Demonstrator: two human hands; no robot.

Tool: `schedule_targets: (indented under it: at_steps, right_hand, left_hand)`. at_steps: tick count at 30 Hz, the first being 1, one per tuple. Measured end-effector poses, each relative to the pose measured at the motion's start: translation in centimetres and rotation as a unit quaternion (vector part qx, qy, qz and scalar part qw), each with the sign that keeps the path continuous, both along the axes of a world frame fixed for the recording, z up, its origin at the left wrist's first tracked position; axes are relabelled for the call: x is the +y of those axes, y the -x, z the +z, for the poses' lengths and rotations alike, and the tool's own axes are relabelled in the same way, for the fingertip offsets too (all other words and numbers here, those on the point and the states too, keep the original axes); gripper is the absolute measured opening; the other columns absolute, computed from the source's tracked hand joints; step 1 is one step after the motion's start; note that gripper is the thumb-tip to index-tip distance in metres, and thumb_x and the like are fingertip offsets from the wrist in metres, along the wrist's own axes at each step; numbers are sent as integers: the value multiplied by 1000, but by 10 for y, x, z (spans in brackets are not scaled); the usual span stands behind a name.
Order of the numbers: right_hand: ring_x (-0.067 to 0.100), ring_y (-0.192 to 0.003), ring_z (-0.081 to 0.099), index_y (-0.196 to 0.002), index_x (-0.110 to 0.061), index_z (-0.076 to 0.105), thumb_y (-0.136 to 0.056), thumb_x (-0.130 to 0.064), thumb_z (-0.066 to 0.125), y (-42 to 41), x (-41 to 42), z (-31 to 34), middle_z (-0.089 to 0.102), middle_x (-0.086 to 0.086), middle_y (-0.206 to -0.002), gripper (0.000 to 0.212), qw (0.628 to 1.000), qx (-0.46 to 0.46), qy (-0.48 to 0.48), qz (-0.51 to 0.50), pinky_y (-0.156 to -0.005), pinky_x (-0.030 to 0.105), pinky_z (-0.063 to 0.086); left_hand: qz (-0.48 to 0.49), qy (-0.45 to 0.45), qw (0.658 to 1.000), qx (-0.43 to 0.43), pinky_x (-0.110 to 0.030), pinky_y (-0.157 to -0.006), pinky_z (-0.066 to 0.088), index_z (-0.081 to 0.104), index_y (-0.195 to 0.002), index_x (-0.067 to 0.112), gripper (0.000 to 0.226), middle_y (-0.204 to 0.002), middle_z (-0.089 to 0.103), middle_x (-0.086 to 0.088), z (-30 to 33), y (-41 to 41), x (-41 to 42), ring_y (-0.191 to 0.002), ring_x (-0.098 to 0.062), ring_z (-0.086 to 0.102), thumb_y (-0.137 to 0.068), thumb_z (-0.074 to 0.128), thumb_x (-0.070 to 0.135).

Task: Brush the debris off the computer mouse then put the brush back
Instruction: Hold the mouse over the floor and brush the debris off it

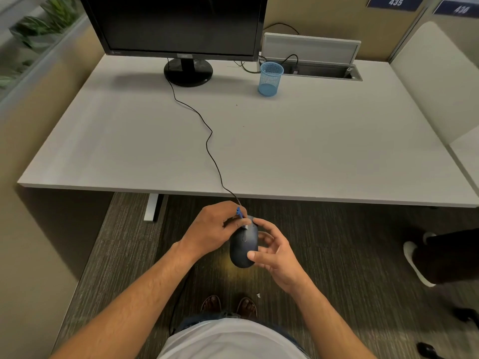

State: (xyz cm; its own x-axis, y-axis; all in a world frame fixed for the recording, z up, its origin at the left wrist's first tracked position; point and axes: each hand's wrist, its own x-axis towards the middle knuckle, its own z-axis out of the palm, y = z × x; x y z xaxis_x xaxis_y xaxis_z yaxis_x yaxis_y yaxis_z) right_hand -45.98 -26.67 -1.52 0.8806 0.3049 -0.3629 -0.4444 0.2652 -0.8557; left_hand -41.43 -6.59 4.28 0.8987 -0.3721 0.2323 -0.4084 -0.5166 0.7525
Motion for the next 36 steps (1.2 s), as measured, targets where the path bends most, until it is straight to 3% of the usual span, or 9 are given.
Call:
schedule_targets:
  at_steps: [6,12,19,24,29,36]
  right_hand:
    - [37,-109,70,-132,-33,61,-70,0,84,1,0,-1,55,15,-136,75,1000,2,9,0,-80,42,60]
    - [35,-108,71,-133,-34,60,-65,-6,89,-1,-1,0,55,16,-136,78,1000,7,4,1,-78,39,60]
    - [37,-109,70,-136,-31,58,-66,-6,88,-3,-1,0,56,16,-136,80,1000,5,11,5,-80,41,59]
    - [37,-110,70,-136,-30,58,-69,-2,86,-2,0,-2,55,16,-137,78,1000,-1,7,1,-80,43,60]
    - [35,-114,68,-136,-31,58,-69,-3,86,-1,-1,-4,54,14,-138,78,1000,4,15,2,-81,42,59]
    - [37,-111,69,-138,-26,56,-70,2,83,-5,0,-4,57,14,-135,78,1000,5,6,-5,-81,42,60]
  left_hand:
    - [-23,-70,996,-56,-32,-77,56,71,-99,4,15,-93,71,-5,1,-6,7,-85,-17,68,-92,71,18]
    - [-25,-81,994,-72,-40,-75,57,71,-98,5,17,-91,71,-5,2,-11,12,-84,-20,68,-92,70,20]
    - [-14,-3,1000,-17,-26,-78,54,72,-100,10,13,-94,71,2,2,-6,3,-86,-8,66,-91,71,20]
    - [5,-10,999,48,-35,-79,53,72,-97,12,13,-91,70,3,-1,-10,7,-85,-11,65,-93,68,24]
    - [26,-51,998,37,-39,-76,53,71,-94,13,16,-86,69,2,2,-16,16,-79,-12,63,-95,65,28]
    - [5,24,995,95,-25,-81,54,72,-97,16,11,-90,71,9,1,-13,2,-90,-7,67,-93,68,26]
